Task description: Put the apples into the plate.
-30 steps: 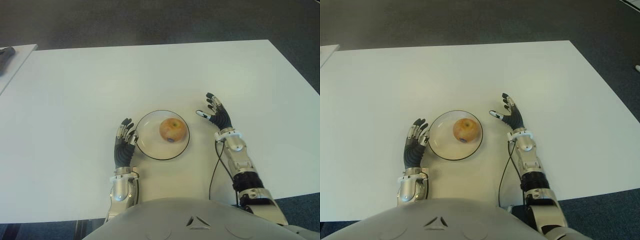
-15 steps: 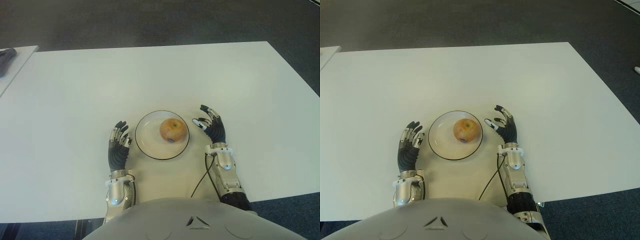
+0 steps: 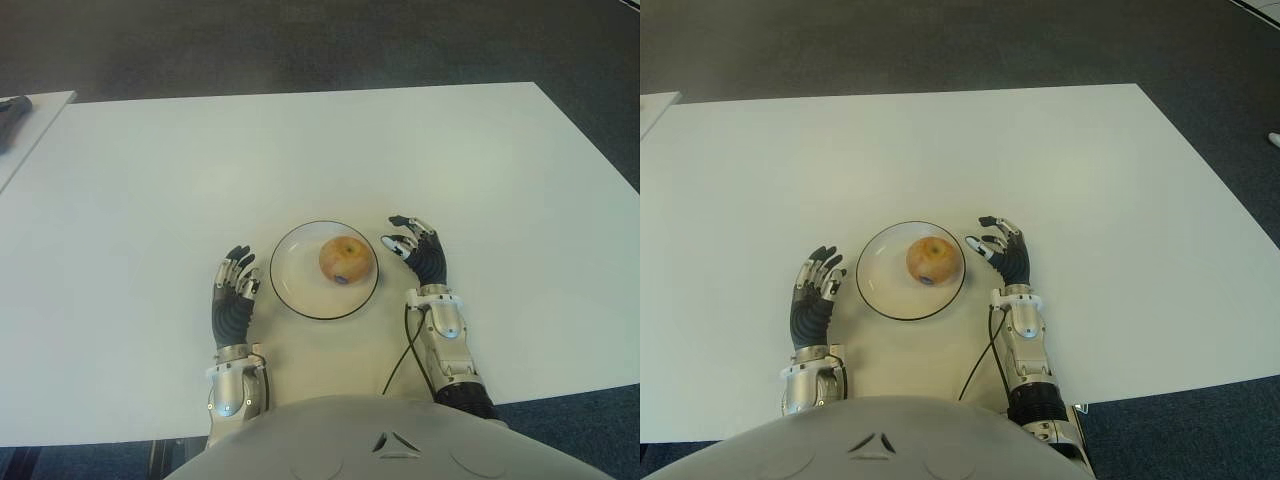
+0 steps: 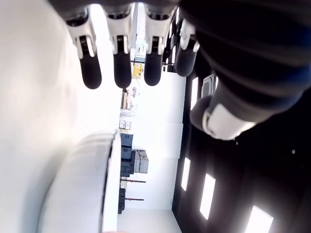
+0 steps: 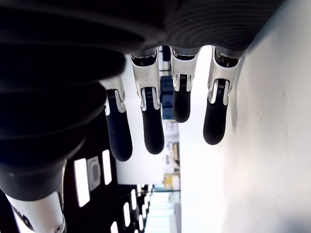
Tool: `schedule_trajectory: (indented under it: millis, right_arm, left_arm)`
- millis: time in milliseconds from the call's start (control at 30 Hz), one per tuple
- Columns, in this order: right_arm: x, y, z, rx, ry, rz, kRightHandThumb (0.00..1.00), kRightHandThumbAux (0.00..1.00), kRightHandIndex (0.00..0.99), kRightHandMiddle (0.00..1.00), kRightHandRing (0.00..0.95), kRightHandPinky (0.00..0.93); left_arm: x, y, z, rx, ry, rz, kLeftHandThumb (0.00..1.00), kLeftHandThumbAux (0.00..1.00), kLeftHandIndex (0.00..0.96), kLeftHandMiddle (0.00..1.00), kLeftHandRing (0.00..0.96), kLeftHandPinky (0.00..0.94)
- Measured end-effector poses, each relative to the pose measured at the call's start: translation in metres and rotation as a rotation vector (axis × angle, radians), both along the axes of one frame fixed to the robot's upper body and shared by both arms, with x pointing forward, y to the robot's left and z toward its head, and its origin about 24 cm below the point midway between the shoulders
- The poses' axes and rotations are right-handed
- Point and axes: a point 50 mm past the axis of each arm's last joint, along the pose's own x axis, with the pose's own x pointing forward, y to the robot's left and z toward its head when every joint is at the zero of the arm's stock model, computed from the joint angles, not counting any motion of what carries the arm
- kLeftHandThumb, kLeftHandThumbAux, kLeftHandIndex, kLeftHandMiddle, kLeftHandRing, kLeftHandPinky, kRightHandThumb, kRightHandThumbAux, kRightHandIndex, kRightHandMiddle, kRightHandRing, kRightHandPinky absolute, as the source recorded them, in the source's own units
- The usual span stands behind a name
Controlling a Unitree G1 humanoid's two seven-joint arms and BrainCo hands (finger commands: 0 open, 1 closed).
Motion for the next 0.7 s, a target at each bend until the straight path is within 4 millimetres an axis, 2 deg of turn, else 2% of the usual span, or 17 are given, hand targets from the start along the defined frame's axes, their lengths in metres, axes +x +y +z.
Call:
schedule_trajectory:
  millis: [167, 333, 700]
  right_arm:
    - [-0.002, 0.007, 0.0, 0.023, -0.022, 0.013, 0.693, 0.725, 0.408, 0.32, 0.325, 0.35]
    - [-0.004, 0.008, 0.001, 0.022, -0.037, 0.021, 0.694, 0.725, 0.409, 0.317, 0.322, 0.352]
    - [-0.014, 0.011, 0.002, 0.015, -0.056, 0.018, 0.692, 0.725, 0.408, 0.33, 0.339, 0.369]
  left_arm:
    - [-0.003, 0.003, 0.0, 0.01, 0.001, 0.008, 0.306, 0.646, 0.16, 0.176, 0.198, 0.251]
    - [-0.006, 0.005, 0.001, 0.014, 0.005, 0.016, 0.301, 0.651, 0.165, 0.184, 0.209, 0.273]
    - [-0.014, 0.009, 0.001, 0.022, 0.022, 0.026, 0.296, 0.651, 0.164, 0.186, 0.205, 0.259]
